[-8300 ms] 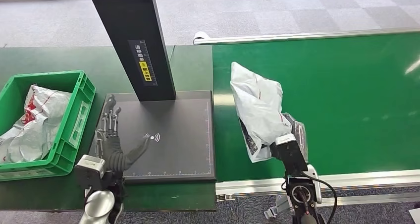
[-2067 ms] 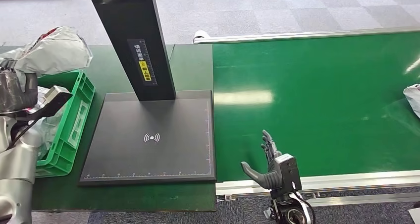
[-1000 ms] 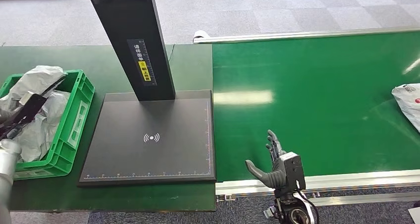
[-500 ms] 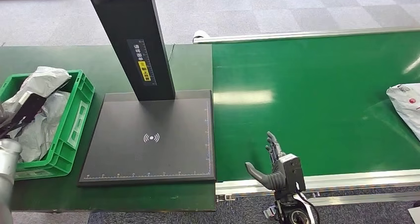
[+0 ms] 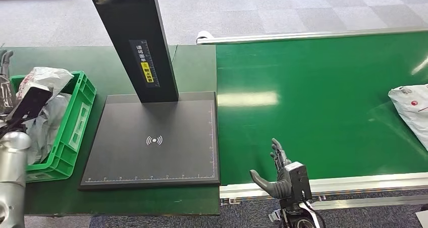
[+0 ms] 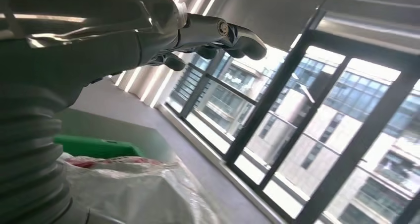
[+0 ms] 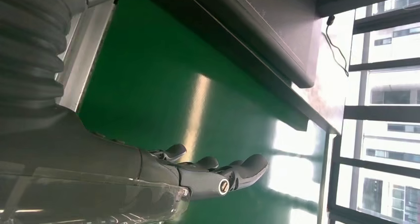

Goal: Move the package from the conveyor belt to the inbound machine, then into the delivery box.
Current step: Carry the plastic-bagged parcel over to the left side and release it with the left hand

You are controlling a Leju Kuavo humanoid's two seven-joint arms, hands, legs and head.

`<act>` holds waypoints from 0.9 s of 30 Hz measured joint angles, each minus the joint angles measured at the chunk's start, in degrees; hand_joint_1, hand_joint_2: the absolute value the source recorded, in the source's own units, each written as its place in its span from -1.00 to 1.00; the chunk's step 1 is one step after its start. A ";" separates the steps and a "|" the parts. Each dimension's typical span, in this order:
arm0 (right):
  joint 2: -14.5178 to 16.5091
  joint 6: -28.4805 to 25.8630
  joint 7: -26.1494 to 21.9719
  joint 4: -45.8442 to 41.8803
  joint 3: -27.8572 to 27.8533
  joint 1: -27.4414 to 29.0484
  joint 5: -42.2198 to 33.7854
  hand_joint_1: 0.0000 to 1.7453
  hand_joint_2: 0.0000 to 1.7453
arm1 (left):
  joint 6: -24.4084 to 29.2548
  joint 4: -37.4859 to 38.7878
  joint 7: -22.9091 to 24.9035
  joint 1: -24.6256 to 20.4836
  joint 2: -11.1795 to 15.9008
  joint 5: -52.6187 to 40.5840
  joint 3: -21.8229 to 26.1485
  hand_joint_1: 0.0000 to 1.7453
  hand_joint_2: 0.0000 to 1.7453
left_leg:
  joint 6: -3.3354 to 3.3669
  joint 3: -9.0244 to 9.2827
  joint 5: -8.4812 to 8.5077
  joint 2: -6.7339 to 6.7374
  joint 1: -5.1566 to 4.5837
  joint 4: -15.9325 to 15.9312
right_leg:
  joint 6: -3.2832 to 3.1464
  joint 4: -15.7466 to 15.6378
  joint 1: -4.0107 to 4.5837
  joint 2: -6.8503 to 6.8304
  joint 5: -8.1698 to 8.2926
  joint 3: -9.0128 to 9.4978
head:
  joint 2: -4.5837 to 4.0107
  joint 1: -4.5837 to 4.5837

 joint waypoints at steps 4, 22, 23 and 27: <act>0.00 0.02 -0.06 -0.01 -0.09 0.17 0.04 -1.00 1.00 | -2.26 -5.95 -0.06 1.55 -1.17 2.64 -1.55 -1.00 1.00 | -0.01 0.00 0.00 0.01 0.01 0.00 | 0.00 -0.01 0.00 0.00 0.00 -0.01 | 0.00 -0.01; 0.15 0.12 -0.16 1.07 -0.21 -1.74 -0.25 -1.00 1.00 | -28.46 -26.58 1.69 14.79 -8.35 36.15 -12.53 -1.00 1.00 | 0.03 0.03 -0.07 0.02 -0.12 0.00 | 0.01 -0.02 -0.10 0.02 -0.01 0.01 | 0.00 -0.01; 0.15 0.11 0.09 1.15 -0.16 -1.86 -0.19 -1.00 1.00 | -29.31 -26.86 1.68 16.94 -9.66 37.61 -13.57 -1.00 1.00 | 0.03 0.03 -0.07 0.02 -0.14 0.00 | 0.01 -0.03 -0.11 0.01 -0.01 0.02 | 0.00 -0.01; 0.45 0.12 1.44 1.29 0.31 -2.11 0.34 -1.00 1.00 | -28.56 -25.95 0.16 25.24 -15.68 39.75 -18.27 -1.00 1.00 | 0.10 0.02 -0.13 0.01 -0.18 0.00 | 0.04 -0.05 -0.17 0.01 -0.03 0.02 | 0.00 -0.02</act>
